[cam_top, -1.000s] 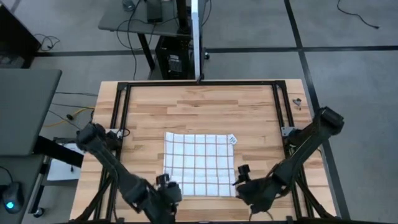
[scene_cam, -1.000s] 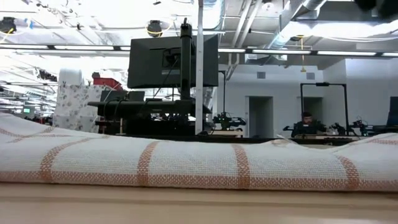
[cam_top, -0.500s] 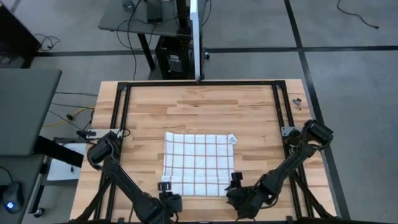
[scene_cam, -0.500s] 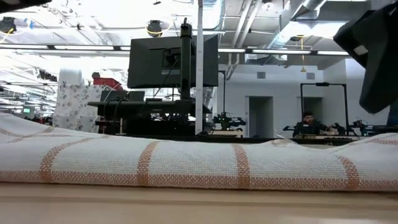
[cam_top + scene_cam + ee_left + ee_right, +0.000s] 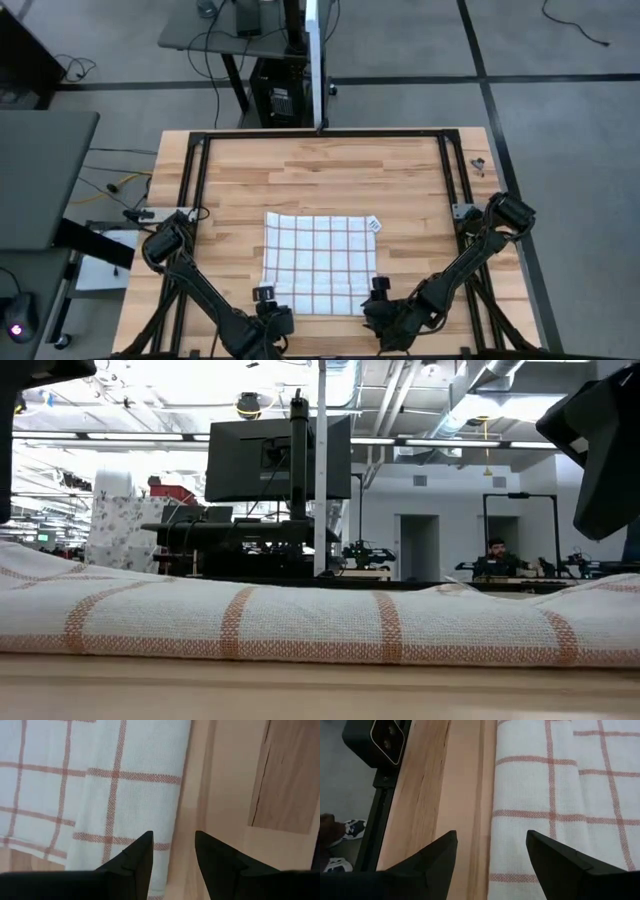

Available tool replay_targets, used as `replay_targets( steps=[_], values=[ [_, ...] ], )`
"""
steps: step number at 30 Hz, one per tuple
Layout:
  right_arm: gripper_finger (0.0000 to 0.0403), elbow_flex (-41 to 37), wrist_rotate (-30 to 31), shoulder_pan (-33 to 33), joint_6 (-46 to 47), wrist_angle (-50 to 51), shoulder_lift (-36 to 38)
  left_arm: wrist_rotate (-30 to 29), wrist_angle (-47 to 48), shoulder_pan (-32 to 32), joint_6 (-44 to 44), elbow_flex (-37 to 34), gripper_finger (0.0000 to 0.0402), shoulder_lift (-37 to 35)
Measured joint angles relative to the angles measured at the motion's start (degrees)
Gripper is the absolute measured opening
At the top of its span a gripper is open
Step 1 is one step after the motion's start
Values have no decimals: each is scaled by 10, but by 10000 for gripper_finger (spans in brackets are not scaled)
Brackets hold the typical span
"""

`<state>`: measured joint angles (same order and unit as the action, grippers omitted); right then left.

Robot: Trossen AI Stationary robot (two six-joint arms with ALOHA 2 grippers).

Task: Roll towel
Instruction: Roll the white towel

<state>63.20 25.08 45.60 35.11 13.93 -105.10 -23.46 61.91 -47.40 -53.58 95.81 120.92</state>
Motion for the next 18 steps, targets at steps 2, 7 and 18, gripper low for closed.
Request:
replay_targets(
  steps=[2,7,18],
  values=[
    [232,0,0,-1,0,0,0,0,0,0,-1,0,145,0],
    [232,0,0,-7,0,0,0,-5,2,0,-13,0,176,0],
    [232,0,-12,-10,-32,1,-1,-8,-30,3,36,-42,236,2]
  ],
)
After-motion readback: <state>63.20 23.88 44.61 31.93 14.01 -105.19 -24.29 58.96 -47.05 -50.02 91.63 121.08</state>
